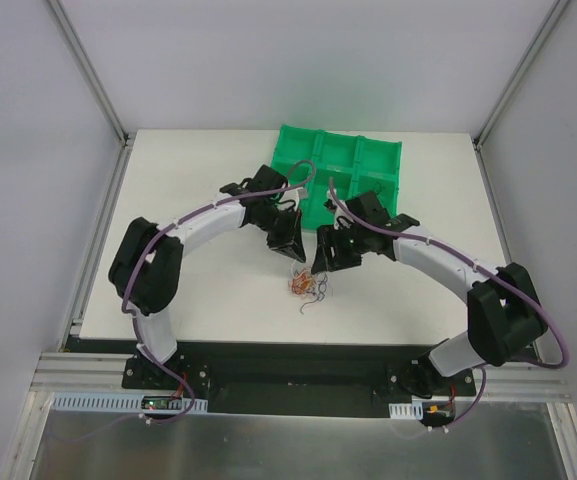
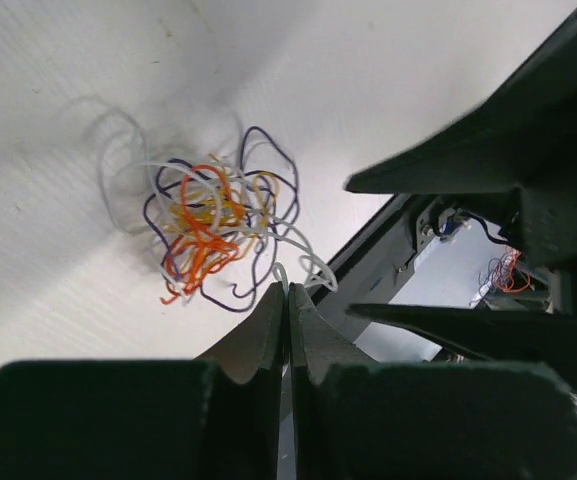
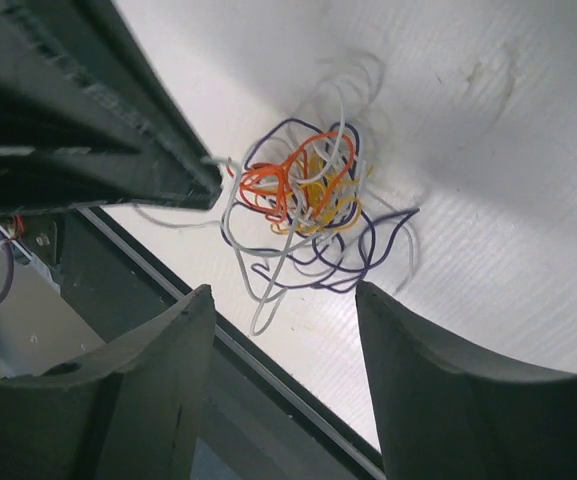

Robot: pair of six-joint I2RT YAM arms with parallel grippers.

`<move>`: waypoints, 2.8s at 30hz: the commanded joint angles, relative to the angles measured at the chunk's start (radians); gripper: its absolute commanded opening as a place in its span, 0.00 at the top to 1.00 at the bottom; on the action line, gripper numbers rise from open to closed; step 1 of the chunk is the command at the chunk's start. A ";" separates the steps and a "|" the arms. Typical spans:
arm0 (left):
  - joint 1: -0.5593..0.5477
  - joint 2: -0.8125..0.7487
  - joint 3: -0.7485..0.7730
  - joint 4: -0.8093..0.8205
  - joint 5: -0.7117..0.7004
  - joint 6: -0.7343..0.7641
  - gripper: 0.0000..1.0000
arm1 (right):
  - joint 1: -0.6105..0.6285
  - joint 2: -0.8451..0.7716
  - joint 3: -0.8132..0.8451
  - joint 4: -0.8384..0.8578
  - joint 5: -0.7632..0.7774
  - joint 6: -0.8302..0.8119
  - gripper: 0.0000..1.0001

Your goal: Untangle the cables

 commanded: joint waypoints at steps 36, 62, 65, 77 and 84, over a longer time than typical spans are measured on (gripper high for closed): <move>-0.011 -0.304 0.668 -0.079 -0.152 -0.042 1.00 | -0.070 -0.046 0.062 -0.028 -0.005 0.058 0.29; -0.014 -0.362 0.824 -0.064 0.052 -0.038 1.00 | 0.094 0.180 0.167 0.340 0.280 0.227 0.56; -0.015 -0.402 0.890 -0.064 -0.014 0.010 1.00 | 0.093 0.254 0.142 0.349 0.284 0.226 0.58; -0.014 -0.439 1.013 0.006 -0.305 0.121 1.00 | 0.033 0.213 0.133 0.148 0.162 0.074 0.54; -0.014 -0.422 0.886 0.010 -0.295 0.127 1.00 | 0.011 -0.011 0.095 0.148 -0.013 0.015 0.26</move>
